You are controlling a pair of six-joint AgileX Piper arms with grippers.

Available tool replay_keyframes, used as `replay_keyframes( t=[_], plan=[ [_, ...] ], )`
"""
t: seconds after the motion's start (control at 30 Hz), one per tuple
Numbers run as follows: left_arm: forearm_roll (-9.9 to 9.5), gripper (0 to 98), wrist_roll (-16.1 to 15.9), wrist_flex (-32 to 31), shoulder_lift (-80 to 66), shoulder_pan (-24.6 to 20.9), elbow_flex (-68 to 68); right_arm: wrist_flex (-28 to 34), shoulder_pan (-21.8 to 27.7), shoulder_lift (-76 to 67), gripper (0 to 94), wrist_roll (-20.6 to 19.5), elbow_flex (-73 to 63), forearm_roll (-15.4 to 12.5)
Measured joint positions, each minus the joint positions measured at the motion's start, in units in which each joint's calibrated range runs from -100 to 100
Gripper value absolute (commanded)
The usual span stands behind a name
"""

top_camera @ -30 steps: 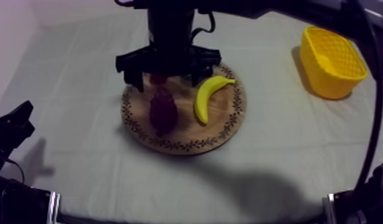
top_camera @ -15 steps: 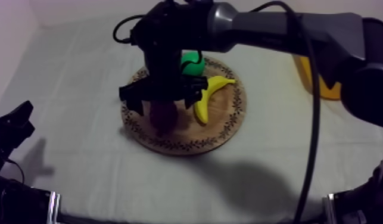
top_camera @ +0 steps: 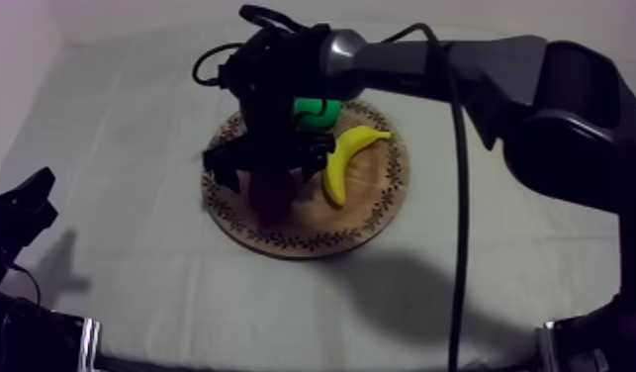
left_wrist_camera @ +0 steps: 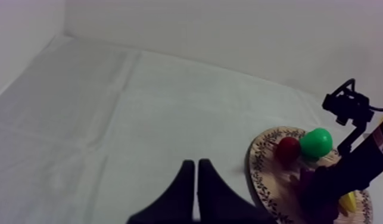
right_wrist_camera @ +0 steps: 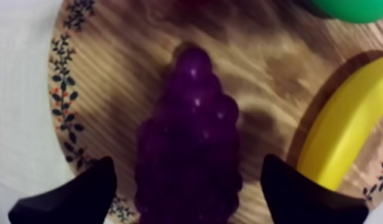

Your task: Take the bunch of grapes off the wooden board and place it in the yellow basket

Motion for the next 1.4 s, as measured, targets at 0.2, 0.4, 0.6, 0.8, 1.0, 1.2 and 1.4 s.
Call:
replay_keyframes(
  t=[0.2,0.4,0.6,0.8,1.0,1.2,1.4],
  plan=[
    [0.00,0.1,0.0,0.0,0.0,0.0,0.0,0.7,0.2,1.2,37.9,0.8,-1.6,-0.8],
    [0.00,0.1,0.0,0.0,0.0,0.0,0.0,1.8,0.4,0.4,31.8,0.9,-1.6,-0.6],
    [0.00,0.1,0.0,0.0,0.0,0.0,0.0,4.1,0.2,-5.2,33.0,1.2,0.7,0.8],
    [0.00,0.1,0.0,0.0,0.0,0.0,0.0,7.9,-0.4,-14.1,33.6,3.2,4.6,2.8],
    [0.00,0.1,0.0,0.0,0.0,0.0,0.0,8.8,1.9,-26.0,33.3,4.8,11.1,6.0],
    [0.00,0.1,0.0,0.0,0.0,0.0,0.0,8.5,7.9,-38.5,33.7,7.8,15.6,6.8],
    [0.00,0.1,0.0,0.0,0.0,0.0,0.0,5.7,15.3,-49.1,34.2,12.5,19.5,7.6]
  ],
)
